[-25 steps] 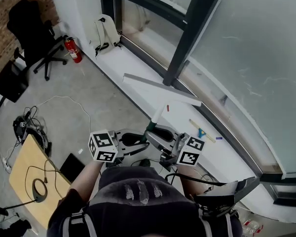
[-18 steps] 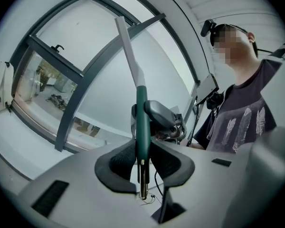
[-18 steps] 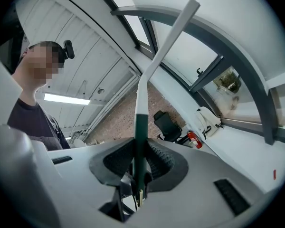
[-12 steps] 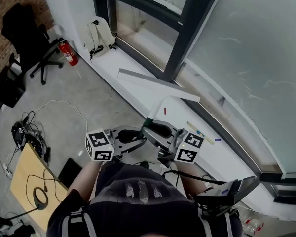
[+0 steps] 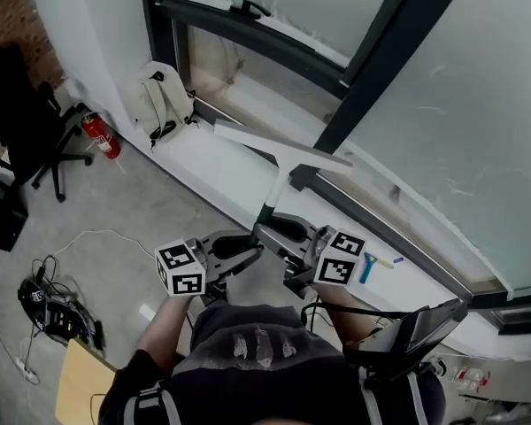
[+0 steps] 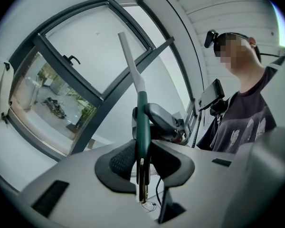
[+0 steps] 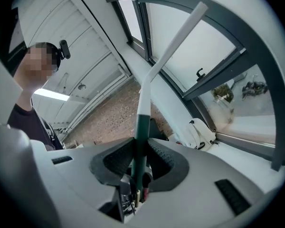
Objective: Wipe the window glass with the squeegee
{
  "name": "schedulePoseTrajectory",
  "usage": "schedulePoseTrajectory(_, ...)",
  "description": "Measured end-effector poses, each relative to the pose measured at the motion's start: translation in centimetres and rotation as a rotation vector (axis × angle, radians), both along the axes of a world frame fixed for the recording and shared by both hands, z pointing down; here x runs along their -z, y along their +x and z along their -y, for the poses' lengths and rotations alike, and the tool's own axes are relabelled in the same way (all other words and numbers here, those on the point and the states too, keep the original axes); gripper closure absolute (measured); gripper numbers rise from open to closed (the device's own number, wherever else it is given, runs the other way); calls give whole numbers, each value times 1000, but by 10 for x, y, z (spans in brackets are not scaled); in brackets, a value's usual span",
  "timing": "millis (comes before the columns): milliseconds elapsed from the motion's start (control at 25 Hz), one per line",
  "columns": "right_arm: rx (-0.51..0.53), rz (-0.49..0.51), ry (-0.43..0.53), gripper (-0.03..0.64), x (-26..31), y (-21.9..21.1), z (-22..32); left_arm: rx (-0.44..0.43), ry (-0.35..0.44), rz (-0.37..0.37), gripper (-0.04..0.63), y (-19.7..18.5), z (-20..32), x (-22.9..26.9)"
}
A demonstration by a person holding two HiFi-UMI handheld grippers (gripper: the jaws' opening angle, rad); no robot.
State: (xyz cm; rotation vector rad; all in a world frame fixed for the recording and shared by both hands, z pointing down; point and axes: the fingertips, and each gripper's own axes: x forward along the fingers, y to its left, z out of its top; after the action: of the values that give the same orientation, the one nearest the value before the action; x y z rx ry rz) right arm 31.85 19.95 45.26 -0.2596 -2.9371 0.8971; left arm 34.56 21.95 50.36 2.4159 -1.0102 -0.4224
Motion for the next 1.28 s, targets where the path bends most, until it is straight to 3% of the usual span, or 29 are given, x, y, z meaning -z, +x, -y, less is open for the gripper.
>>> schedulePoseTrajectory(120, -12, 17, 26, 534, 12, -39, 13, -21, 27, 14, 494, -38, 15, 12)
schedulePoseTrajectory(360, -42, 57, 32, 534, 30, -68, 46, -24, 61, -39, 492, -68, 47, 29)
schedulePoseTrajectory(640, -52, 154, -5, 534, 48, -117, 162, -25, 55, -45, 494, -124, 159, 48)
schedulePoseTrajectory(920, -82, 241, 84, 534, 92, -139, 264, -39, 98, -3, 494, -148, 266, 89)
schedulePoseTrajectory(1280, -213, 288, 198, 532, 142, -181, 343, -220, 204, -152, 494, -187, 350, 137)
